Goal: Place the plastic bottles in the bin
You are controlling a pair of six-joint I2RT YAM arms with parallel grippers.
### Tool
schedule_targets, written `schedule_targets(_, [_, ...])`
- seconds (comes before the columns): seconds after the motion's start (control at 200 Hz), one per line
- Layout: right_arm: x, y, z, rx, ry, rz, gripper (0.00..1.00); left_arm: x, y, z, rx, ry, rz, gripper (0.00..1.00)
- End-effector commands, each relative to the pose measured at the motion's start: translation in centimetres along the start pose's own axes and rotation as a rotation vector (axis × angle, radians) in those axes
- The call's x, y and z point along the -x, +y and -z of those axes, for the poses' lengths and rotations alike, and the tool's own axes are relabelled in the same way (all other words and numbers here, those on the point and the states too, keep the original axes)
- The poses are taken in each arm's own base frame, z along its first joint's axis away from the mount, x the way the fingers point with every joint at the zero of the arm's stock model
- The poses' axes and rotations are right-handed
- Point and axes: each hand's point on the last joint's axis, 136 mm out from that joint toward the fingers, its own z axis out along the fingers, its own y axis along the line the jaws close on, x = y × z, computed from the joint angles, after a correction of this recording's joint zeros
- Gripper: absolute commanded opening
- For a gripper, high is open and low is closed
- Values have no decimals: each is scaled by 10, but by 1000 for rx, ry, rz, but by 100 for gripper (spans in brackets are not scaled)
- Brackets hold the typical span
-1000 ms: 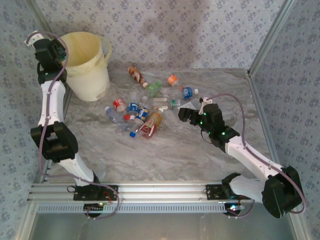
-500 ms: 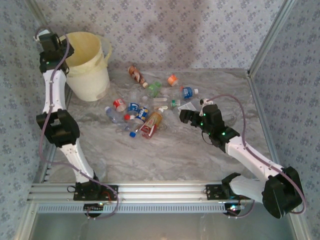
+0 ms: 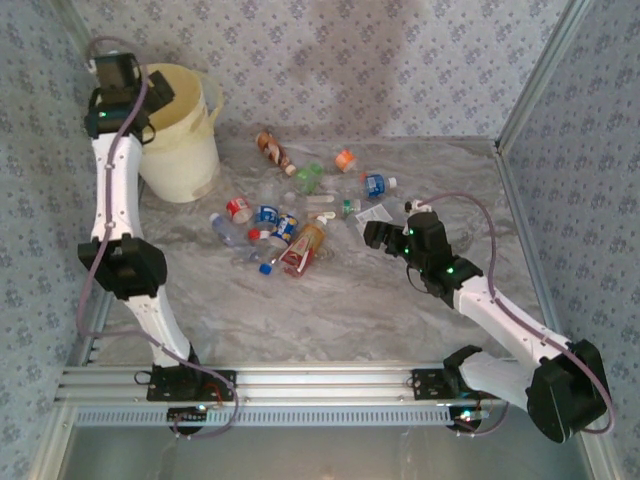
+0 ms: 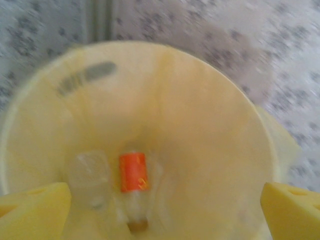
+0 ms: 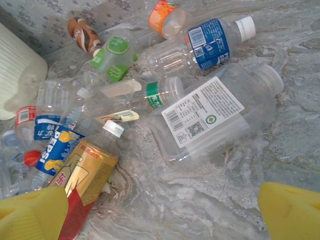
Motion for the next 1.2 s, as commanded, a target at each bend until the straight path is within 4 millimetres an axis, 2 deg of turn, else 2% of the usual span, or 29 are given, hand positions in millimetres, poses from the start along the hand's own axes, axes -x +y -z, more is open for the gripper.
schedule_targets(0.0, [3,-7,2,-18,-21,-24,100,-14,-23,49,-16,0,-28,98])
schedule_targets(0.105, [4,-10,2,-29,-34,-31,100,-50,-36,72,-18,39,-36,98])
schedule_targets(0.135, [3,-11,2,-32,-35,-32,100,-69,-35,73,-5,62,-33,98])
schedule_targets(0.275, [5,-15,1,-35,-52,-43,100,-135,-40,91,-79,155,22,98])
schedule_targets(0.475, [6,-17,0,-32,-63,-47,100,-239,-7,89,-40,373,77,98])
schedule_targets(0.6, [8,-15,0,-10,-84,-46,100,-285,11,78,14,494,67,98])
schedule_targets(0.694, [12,-13,2,2,-104,-48,100,-306,19,65,40,541,86,97])
schedule_targets(0.879, [15,-11,7,6,-122,-24,100,-338,29,36,63,621,146,88])
schedule_targets(1.194, [15,-14,11,-8,-129,-20,100,-380,37,14,90,683,170,81])
